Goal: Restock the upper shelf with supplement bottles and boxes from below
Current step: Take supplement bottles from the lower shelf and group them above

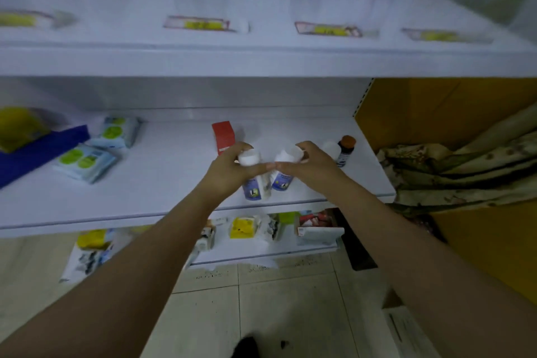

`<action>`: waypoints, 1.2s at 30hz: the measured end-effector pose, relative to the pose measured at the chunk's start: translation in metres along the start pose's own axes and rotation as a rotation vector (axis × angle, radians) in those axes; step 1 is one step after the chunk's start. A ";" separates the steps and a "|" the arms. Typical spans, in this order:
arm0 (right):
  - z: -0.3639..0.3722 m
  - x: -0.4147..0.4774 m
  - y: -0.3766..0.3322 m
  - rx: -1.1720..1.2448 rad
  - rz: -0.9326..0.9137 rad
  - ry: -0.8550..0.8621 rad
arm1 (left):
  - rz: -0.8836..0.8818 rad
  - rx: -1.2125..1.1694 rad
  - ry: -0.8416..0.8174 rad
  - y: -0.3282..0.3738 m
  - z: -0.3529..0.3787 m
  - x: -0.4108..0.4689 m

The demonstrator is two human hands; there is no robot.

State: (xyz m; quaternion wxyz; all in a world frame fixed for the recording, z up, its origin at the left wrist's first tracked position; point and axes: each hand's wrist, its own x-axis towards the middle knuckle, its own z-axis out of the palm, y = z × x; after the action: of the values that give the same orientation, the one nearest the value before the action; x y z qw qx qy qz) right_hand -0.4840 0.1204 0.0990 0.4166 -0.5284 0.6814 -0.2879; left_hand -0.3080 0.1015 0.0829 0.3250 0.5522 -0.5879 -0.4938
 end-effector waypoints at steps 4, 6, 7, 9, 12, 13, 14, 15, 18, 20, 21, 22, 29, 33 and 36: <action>-0.002 -0.060 -0.030 0.098 -0.063 -0.018 | 0.065 -0.118 -0.003 0.035 -0.018 -0.063; 0.000 -0.094 -0.046 0.182 -0.119 -0.013 | 0.116 -0.134 -0.001 0.048 -0.028 -0.097; 0.002 -0.111 -0.053 0.216 -0.158 -0.013 | 0.138 -0.139 0.006 0.054 -0.034 -0.115; 0.007 -0.147 -0.067 0.282 -0.230 -0.024 | 0.164 -0.139 0.017 0.065 -0.043 -0.151; 0.018 -0.201 -0.087 0.364 -0.282 -0.057 | 0.154 -0.169 0.014 0.081 -0.054 -0.203; 0.021 -0.216 -0.094 0.393 -0.284 -0.070 | 0.155 -0.203 0.009 0.089 -0.058 -0.219; 0.024 -0.230 -0.101 0.427 -0.280 -0.086 | 0.156 -0.228 0.004 0.096 -0.062 -0.233; 0.026 -0.243 -0.108 0.462 -0.277 -0.104 | 0.159 -0.238 0.005 0.104 -0.066 -0.248; 0.028 -0.277 -0.132 0.522 -0.286 -0.142 | 0.175 -0.216 0.042 0.126 -0.083 -0.286; 0.030 -0.296 -0.149 0.573 -0.294 -0.168 | 0.169 -0.240 0.066 0.139 -0.097 -0.307; 0.030 -0.304 -0.157 0.590 -0.300 -0.185 | 0.170 -0.268 0.063 0.145 -0.104 -0.317; 0.031 -0.312 -0.165 0.606 -0.307 -0.199 | 0.173 -0.303 0.051 0.149 -0.112 -0.327; 0.046 -0.353 -0.219 0.490 -0.464 -0.212 | 0.210 -0.181 0.043 0.166 -0.166 -0.380; 0.069 -0.369 -0.254 0.291 -0.545 -0.154 | 0.264 -0.128 0.120 0.170 -0.206 -0.404; 0.093 -0.375 -0.276 0.265 -0.582 -0.148 | 0.322 -0.122 0.194 0.167 -0.238 -0.418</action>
State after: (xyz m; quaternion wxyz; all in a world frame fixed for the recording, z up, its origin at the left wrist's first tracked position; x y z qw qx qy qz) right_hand -0.2346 0.4091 0.3825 0.4302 -0.6617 0.4265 -0.4418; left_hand -0.0672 0.4376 0.3794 0.4877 0.4754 -0.6036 -0.4146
